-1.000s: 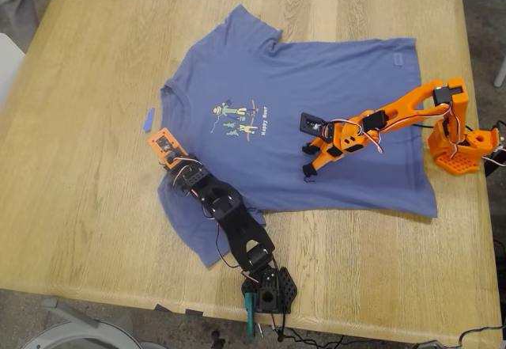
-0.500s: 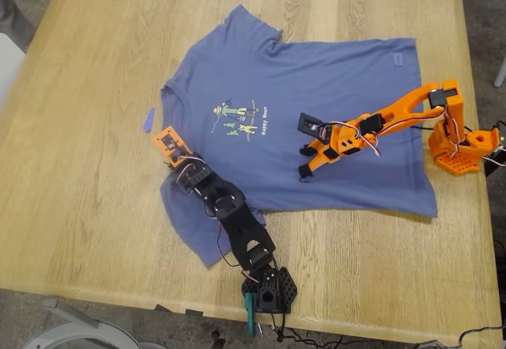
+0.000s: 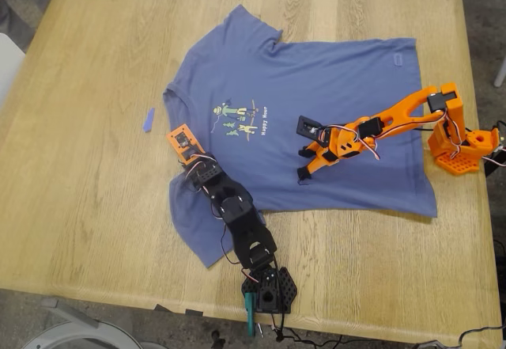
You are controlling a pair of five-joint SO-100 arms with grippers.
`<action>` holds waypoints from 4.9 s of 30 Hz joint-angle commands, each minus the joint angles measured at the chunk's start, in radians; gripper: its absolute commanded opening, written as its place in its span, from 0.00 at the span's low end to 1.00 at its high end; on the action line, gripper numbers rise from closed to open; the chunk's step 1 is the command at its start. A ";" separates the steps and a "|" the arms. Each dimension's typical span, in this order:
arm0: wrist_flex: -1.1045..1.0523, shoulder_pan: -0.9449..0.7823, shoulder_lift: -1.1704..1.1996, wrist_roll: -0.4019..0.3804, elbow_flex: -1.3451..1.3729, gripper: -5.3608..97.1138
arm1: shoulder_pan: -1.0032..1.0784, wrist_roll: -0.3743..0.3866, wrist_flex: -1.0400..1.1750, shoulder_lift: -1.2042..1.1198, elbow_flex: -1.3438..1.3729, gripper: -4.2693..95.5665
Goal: Fold a T-shirt
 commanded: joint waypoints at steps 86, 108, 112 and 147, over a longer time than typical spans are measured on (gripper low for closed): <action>0.058 0.437 0.423 -0.071 -0.002 0.05 | 0.250 -0.107 0.285 0.158 -0.156 0.04; 0.057 0.594 0.327 -0.077 -0.210 0.05 | 0.380 -0.115 0.166 0.431 0.049 0.04; 0.057 0.634 0.353 -0.074 -0.215 0.05 | 0.413 -0.114 0.120 0.442 0.051 0.04; 0.094 1.146 0.156 -0.078 -0.583 0.05 | 0.707 -0.106 -0.064 0.466 0.135 0.04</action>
